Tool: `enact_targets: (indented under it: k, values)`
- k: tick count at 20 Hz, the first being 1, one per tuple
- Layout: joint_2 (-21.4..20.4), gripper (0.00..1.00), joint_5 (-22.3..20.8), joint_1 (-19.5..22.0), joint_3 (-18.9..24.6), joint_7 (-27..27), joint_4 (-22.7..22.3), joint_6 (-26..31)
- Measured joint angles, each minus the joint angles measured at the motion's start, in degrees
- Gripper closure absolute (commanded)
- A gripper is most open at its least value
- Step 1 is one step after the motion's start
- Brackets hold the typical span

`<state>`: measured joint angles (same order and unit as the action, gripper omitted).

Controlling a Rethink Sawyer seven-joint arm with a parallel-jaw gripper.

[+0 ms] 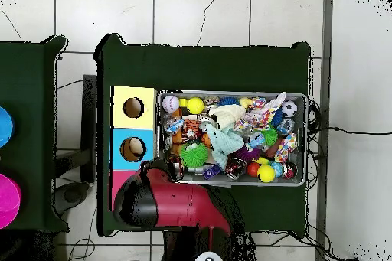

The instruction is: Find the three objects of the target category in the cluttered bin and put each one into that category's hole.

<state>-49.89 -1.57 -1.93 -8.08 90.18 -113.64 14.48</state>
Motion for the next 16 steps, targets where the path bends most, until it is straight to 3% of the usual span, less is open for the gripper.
enact_targets:
  k: [16]
  values:
    - [6.54,0.0,-0.08,4.96,-0.06,0.0,7.71,-3.59]
